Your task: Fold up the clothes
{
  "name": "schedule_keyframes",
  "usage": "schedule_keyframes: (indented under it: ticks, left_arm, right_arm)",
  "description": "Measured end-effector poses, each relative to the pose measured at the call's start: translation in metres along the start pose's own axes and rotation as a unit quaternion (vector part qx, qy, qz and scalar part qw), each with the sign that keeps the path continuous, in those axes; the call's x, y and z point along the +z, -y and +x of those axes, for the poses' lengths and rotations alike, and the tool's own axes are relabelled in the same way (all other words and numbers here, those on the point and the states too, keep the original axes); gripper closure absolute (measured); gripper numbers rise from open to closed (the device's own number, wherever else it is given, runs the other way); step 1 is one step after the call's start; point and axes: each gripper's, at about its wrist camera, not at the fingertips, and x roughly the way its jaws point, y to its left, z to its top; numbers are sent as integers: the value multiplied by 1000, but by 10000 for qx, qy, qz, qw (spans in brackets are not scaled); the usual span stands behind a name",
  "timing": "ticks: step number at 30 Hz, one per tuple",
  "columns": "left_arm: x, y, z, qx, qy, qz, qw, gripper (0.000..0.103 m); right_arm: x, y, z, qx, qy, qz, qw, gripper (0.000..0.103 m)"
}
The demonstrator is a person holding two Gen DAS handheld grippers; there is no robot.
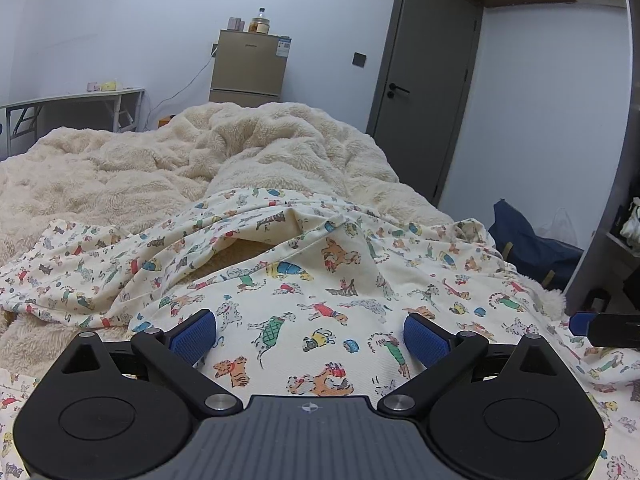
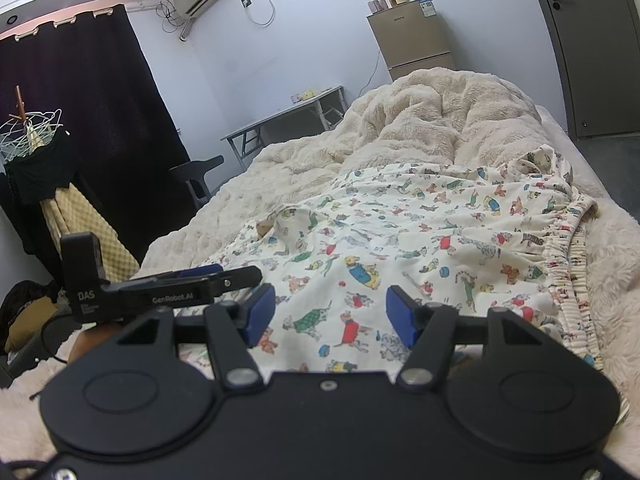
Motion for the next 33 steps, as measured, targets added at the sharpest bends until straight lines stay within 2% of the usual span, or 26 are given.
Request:
schedule_keyframes:
  ticks: [33]
  left_arm:
    - [-1,0,0,-23,1,-56,10000,3]
  right_arm:
    - [-1,-3,-1,18,12,-64,10000,43]
